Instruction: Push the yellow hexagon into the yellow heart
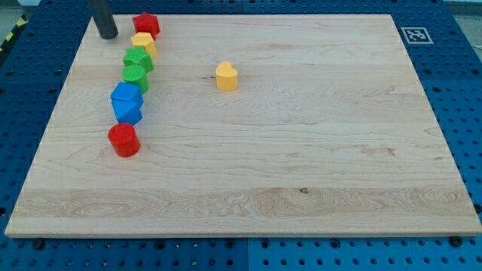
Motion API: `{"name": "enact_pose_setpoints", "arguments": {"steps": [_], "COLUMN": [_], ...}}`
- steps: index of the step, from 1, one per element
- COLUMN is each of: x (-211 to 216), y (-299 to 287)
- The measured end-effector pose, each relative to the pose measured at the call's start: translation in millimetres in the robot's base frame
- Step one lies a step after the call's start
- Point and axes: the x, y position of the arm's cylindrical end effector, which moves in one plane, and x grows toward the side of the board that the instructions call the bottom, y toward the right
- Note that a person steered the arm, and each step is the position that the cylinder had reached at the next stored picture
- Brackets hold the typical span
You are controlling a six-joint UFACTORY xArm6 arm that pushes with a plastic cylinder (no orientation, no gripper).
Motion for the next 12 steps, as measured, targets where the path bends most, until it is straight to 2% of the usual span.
{"name": "enact_pose_setpoints", "arguments": {"steps": [2,3,4,6,8,10,12], "x": [4,28,33,32,28,6,18], "y": [30,36,41,96,176,245,258]}}
